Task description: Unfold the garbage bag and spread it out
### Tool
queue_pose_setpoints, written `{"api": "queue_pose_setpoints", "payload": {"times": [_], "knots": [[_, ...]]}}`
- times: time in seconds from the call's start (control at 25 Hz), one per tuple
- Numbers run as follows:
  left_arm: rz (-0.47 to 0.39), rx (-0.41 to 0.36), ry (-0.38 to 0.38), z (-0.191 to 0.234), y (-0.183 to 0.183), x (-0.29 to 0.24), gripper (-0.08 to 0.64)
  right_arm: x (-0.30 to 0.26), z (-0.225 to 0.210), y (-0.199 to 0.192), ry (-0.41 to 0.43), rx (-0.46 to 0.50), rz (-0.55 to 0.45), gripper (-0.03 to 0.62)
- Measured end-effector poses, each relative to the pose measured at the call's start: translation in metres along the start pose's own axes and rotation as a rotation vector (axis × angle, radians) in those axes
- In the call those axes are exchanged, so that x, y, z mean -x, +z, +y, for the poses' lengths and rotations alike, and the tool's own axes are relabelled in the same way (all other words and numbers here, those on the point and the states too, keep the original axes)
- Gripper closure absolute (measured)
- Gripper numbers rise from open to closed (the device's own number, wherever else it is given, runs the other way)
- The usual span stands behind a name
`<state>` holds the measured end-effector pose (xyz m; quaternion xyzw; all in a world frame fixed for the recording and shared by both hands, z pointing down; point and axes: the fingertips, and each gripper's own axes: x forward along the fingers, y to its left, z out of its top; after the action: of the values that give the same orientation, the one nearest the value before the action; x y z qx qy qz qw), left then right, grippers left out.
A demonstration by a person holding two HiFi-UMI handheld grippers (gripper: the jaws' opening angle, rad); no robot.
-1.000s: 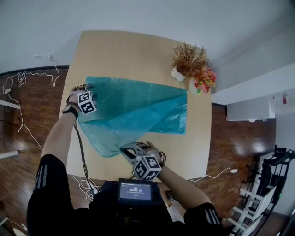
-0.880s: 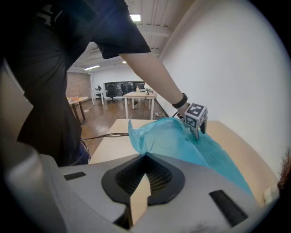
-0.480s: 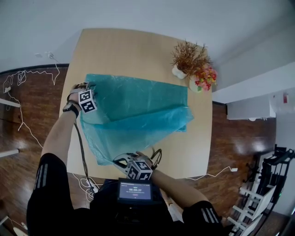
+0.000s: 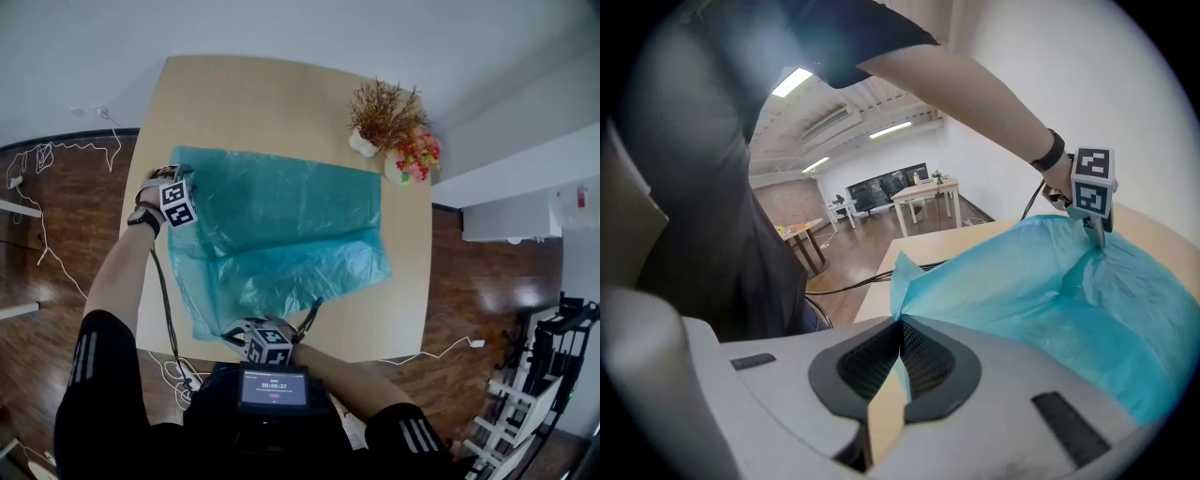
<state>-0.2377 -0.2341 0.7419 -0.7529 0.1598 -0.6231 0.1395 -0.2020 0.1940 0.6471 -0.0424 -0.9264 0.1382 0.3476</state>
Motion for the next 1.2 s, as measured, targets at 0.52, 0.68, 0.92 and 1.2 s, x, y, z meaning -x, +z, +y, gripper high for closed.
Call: {"api": "queue_pose_setpoints", "payload": {"times": [0.52,0.68,0.92,1.2], "knots": [[-0.223,0.013,0.089,-0.033,0.080,0.103,0.345,0.004,-0.017,0.005,-0.055,-0.025,-0.023,0.560],[-0.142,0.007,-0.038,-0.094,0.060,0.073,0.345,0.010,-0.025,0.014,-0.070,-0.046,-0.052,0.534],[-0.125,0.062,-0.072,-0.114,0.042,0.059,0.360,0.043,-0.032,0.024,-0.104,-0.083,-0.119,0.500],[-0.120,0.045,-0.066,-0.114,0.043,0.059,0.362,0.167,-0.072,-0.022,-0.462,-0.202,-0.192,0.477]]}}
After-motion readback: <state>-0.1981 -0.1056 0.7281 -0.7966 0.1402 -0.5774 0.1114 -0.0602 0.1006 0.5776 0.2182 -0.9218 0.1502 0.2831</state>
